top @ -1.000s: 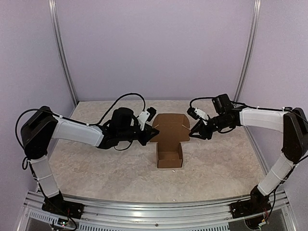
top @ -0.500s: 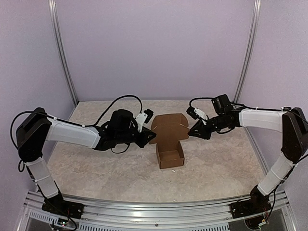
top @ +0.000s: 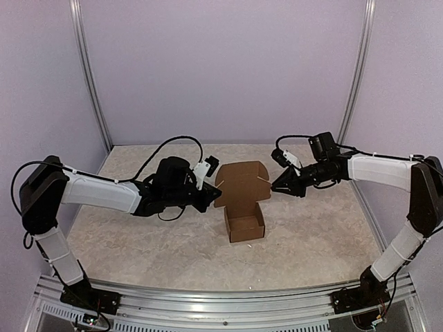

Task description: Fold the paper box

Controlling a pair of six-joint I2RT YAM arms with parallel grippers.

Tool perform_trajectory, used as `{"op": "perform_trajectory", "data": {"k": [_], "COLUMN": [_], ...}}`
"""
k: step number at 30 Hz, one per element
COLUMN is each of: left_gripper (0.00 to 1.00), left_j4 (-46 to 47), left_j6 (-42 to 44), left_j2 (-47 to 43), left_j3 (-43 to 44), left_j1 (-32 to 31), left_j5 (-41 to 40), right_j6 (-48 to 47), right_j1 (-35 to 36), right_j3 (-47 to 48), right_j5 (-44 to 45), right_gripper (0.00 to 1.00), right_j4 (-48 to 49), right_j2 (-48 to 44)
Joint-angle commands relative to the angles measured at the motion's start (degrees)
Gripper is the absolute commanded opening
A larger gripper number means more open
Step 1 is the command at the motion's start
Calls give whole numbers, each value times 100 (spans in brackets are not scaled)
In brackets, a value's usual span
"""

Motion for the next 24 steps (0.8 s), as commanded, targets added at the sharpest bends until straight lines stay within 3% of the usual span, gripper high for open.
{"op": "perform_trajectory", "data": {"k": [1,4,14,24], "left_gripper": [0,0,0,0], "left_j4": [-20,-95,-401,-561], "left_j6": [207,304,545,352], "left_j2": [52,82,270,894], "left_j3": [26,130,599,1400], "left_j1": [-27,-10,70,62], "left_j5": [23,58,301,284], "right_j6": [173,172,525,374], "right_j1": [-245,-321,-330,158], "right_j3": [96,42,68,44], "right_j5": [-278,-256,1089,452], "right_gripper": [17,17,19,20], "right_j4": [24,26,405,145], "right_j2": [-4,-40,149,195]}}
